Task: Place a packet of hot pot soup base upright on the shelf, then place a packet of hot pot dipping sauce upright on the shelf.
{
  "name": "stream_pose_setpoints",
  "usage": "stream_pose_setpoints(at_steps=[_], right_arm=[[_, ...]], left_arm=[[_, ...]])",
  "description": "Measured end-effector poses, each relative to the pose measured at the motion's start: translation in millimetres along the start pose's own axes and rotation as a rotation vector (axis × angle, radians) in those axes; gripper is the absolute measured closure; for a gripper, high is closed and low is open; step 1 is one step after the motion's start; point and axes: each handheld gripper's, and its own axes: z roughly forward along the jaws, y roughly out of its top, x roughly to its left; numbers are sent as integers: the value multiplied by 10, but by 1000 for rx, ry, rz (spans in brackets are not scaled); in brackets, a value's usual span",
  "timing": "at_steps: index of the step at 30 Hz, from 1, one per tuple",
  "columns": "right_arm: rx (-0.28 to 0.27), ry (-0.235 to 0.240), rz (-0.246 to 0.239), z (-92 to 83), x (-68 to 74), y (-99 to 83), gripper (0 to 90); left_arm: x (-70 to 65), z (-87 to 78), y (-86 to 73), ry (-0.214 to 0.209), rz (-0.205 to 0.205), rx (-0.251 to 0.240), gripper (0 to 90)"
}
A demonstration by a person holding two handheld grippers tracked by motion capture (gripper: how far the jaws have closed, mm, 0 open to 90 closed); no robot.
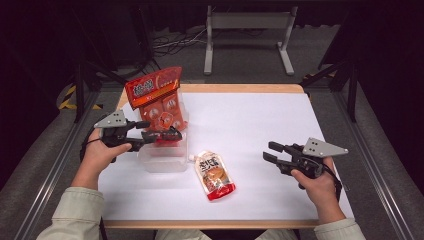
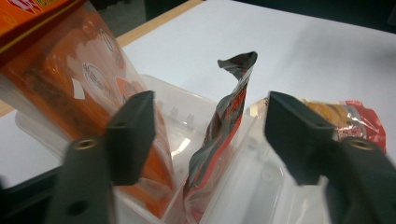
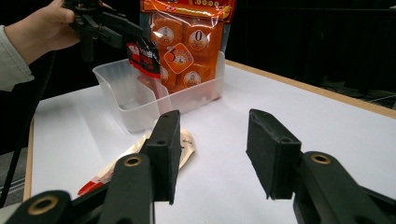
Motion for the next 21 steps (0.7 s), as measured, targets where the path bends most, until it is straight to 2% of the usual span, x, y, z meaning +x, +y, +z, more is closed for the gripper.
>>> stream_pose_setpoints(at_steps=[3,5,6,7,8,10,13,14,16,17,20,21], right_arm=[[3,7,-2,31,11,5,535],[6,13,4,55,16,6,522],[8,15,5,66,19,6,516],[10,19,7,80,22,7,511],[13,23,9,96,25,7,503],[16,28,14,117,30,8,493],[32,35,27,190,57,17,469],[35,36,27,202,63,21,467],[40,41,26,235,78,35,463],[40,41,26,235,78,35,463],[51,53,31,307,100,64,455],[56,57,32,337,110,75,453]], left_arm=[[-57,-44,3,18,-8,-28,236],[-110,-81,3,0,-31,-67,207],[-110,-81,3,0,-31,-67,196],[-185,-127,15,-4,-41,-91,188],[-239,-151,26,17,-41,-93,184],[-283,-171,34,32,-37,-95,172],[-443,-204,6,50,-98,-120,156],[-542,-220,-28,44,-112,-148,156],[-590,-224,-46,41,-127,-154,158],[-635,-226,-58,44,-129,-149,158],[-775,-231,-74,75,-80,-102,156],[-804,-227,-77,81,-76,-104,156]])
